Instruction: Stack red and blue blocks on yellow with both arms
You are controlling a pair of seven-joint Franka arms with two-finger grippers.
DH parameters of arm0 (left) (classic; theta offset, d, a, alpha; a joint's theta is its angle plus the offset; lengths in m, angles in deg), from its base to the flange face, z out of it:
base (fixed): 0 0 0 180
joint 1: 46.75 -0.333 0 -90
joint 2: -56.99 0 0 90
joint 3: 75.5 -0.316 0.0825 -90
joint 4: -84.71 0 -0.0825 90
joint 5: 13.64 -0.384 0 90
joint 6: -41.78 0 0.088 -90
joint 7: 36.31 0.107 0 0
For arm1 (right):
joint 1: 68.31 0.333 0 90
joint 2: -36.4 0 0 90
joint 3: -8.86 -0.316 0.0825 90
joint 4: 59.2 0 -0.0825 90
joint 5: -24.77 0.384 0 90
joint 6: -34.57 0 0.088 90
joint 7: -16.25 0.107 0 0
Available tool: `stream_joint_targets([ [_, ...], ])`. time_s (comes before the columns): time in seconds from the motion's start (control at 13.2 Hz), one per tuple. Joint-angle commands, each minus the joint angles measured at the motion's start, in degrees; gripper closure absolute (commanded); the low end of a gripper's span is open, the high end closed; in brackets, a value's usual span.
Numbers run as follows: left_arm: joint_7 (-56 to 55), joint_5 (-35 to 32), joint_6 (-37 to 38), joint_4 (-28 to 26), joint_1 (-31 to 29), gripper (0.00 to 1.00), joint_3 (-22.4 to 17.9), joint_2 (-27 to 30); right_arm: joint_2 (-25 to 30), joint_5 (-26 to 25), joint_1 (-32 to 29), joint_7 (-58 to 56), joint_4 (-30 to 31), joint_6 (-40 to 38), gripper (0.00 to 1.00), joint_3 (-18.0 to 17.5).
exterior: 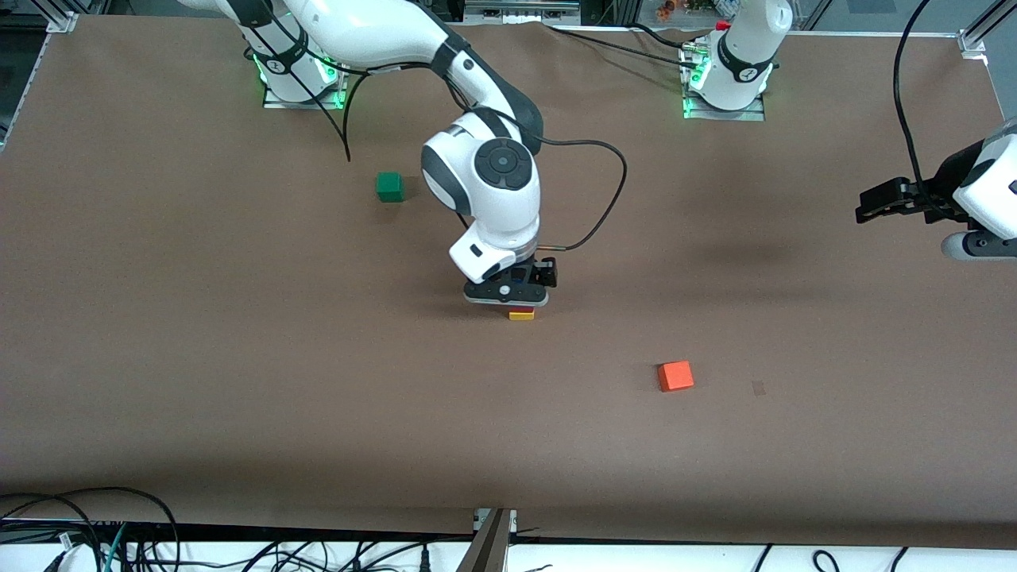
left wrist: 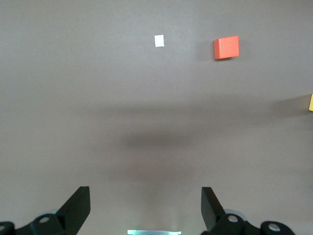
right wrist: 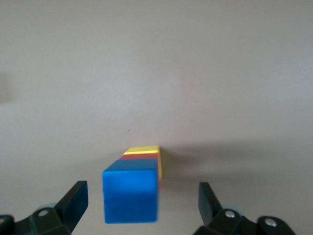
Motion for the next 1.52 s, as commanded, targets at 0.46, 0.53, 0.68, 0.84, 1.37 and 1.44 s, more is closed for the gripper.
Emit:
stream_joint_targets([
  [0.46, 1.1, 0.0, -0.4, 0.0, -0.3, 0.0, 0.3, 0.5, 26.0, 9.3, -21.5, -14.6, 16.6, -13.8, 0.0, -0.2],
  [0.53, 0.8, 0.0, -0.3, 0.0, -0.3, 0.0, 0.3, 0.5, 28.6, 10.4, -22.6, -17.9, 19.5, -14.0, 0.0, 1.4],
  [0.68, 0.8, -0.1, -0.3, 0.0, -0.3, 0.0, 0.3, 0.5, 31.8, 10.5, -22.6, -22.9, 22.4, -15.0, 0.0, 5.6],
  [0.84, 0.8, 0.1, -0.4, 0.0, -0.3, 0.0, 0.3, 0.5, 33.9, 10.5, -22.5, -27.2, 23.0, -19.5, 0.0, 8.8],
  [1.37, 0.8, 0.1, -0.4, 0.0, -0.3, 0.0, 0.2, 0.2, 41.7, 9.9, -22.6, -35.5, 30.7, -22.1, 0.0, 15.0],
  [1.44, 0.7, 0.2, -0.4, 0.0, -0.3, 0.0, 0.2, 0.2, 41.6, 9.7, -24.0, -36.1, 30.4, -22.1, 0.0, 14.7],
])
